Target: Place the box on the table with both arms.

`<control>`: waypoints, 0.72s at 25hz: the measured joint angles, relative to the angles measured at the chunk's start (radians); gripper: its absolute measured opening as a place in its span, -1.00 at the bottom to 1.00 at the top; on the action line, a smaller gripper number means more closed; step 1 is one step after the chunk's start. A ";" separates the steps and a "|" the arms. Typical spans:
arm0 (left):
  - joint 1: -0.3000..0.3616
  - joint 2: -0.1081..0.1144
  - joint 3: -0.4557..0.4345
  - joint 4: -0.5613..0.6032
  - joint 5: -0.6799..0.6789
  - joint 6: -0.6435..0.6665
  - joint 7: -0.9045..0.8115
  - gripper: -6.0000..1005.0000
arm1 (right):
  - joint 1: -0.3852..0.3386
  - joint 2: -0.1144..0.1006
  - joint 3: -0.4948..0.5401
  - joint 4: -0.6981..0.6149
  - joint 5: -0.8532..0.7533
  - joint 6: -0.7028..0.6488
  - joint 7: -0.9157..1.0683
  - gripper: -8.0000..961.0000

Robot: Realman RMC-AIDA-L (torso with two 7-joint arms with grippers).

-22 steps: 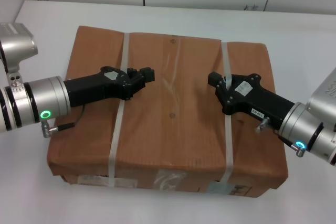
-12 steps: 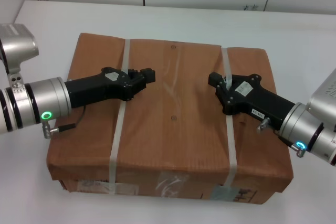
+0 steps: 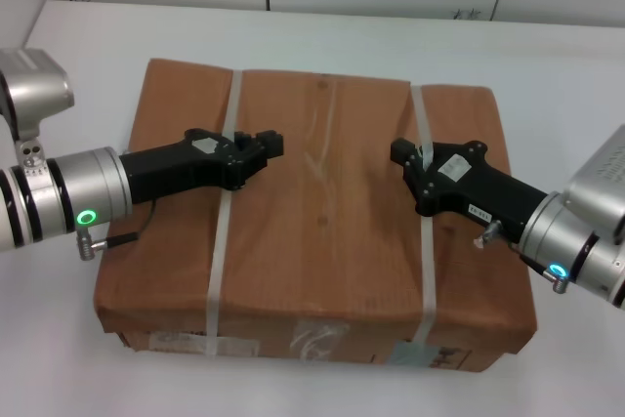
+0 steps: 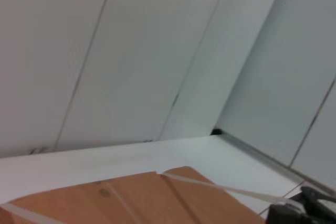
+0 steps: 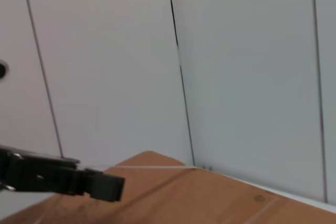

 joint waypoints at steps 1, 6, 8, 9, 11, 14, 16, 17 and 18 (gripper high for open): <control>-0.001 0.000 0.002 -0.001 0.003 -0.019 0.000 -0.82 | 0.001 0.000 -0.001 0.003 0.000 0.017 -0.003 -0.90; -0.003 -0.022 0.011 -0.006 0.026 -0.138 0.026 -0.82 | 0.023 0.000 0.000 0.043 -0.001 0.162 -0.020 -0.88; -0.009 -0.030 0.011 -0.014 0.039 -0.181 0.033 -0.82 | 0.047 0.000 0.000 0.066 -0.001 0.254 -0.020 -0.88; -0.014 -0.033 0.011 -0.019 0.047 -0.200 0.035 -0.82 | 0.061 0.000 -0.001 0.079 -0.001 0.302 -0.022 -0.87; -0.034 -0.039 0.011 -0.039 0.058 -0.237 0.035 -0.82 | 0.069 0.000 -0.002 0.092 -0.001 0.346 -0.027 -0.87; -0.054 -0.049 0.010 -0.064 0.065 -0.283 0.042 -0.82 | 0.074 0.000 -0.003 0.100 -0.002 0.383 -0.030 -0.85; -0.055 -0.057 0.010 -0.067 0.072 -0.323 0.049 -0.82 | 0.077 0.000 -0.002 0.102 -0.002 0.401 -0.029 -0.85; -0.054 -0.058 0.010 -0.067 0.071 -0.334 0.049 -0.82 | 0.077 0.000 -0.001 0.103 -0.002 0.410 -0.027 -0.84; -0.054 -0.058 0.010 -0.067 0.071 -0.334 0.049 -0.82 | 0.078 0.000 0.001 0.103 -0.002 0.419 -0.026 -0.84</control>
